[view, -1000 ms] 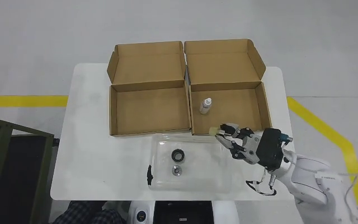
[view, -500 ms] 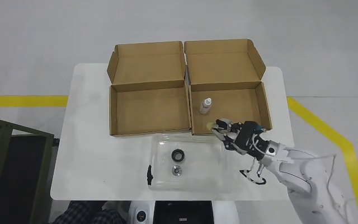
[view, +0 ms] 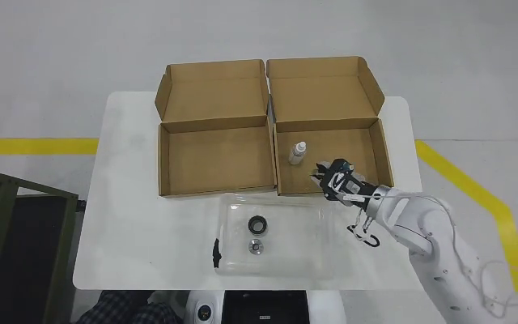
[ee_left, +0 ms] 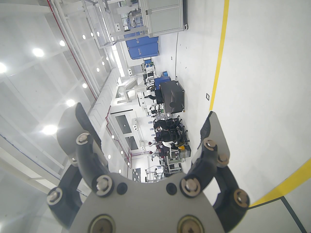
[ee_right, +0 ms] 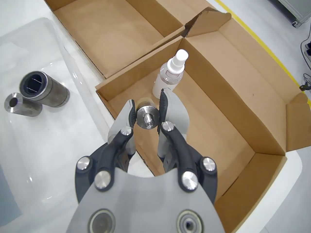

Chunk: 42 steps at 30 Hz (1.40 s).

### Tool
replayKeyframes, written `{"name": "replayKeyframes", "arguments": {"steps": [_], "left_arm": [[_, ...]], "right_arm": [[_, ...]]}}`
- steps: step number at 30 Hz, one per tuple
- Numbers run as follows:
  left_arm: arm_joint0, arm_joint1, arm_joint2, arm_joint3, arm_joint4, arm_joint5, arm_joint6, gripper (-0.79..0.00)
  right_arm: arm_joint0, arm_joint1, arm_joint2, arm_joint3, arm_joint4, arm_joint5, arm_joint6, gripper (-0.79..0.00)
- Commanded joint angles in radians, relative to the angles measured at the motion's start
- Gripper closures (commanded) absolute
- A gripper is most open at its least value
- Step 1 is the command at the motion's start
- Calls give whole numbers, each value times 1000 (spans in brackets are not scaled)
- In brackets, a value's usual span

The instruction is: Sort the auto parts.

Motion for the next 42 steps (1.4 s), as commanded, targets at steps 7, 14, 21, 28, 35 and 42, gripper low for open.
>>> {"name": "replayKeyframes", "arguments": {"steps": [7, 14, 21, 28, 35, 42], "left_arm": [[0, 0, 0, 0, 0, 0, 0, -785], [0, 0, 0, 0, 0, 0, 0, -785], [0, 0, 0, 0, 0, 0, 0, -785], [0, 0, 0, 0, 0, 0, 0, -785], [0, 0, 0, 0, 0, 0, 0, -785], [0, 0, 0, 0, 0, 0, 0, -785]], "right_arm": [[108, -12, -85, 107, -46, 9, 61, 0], [197, -22, -140, 194, -94, 8, 102, 0], [259, -35, -198, 265, -130, 21, 125, 0], [298, -49, -250, 313, -161, 49, 132, -166], [303, -54, -257, 306, -152, 58, 130, -363], [263, -44, -202, 230, -127, 57, 123, -379]]}}
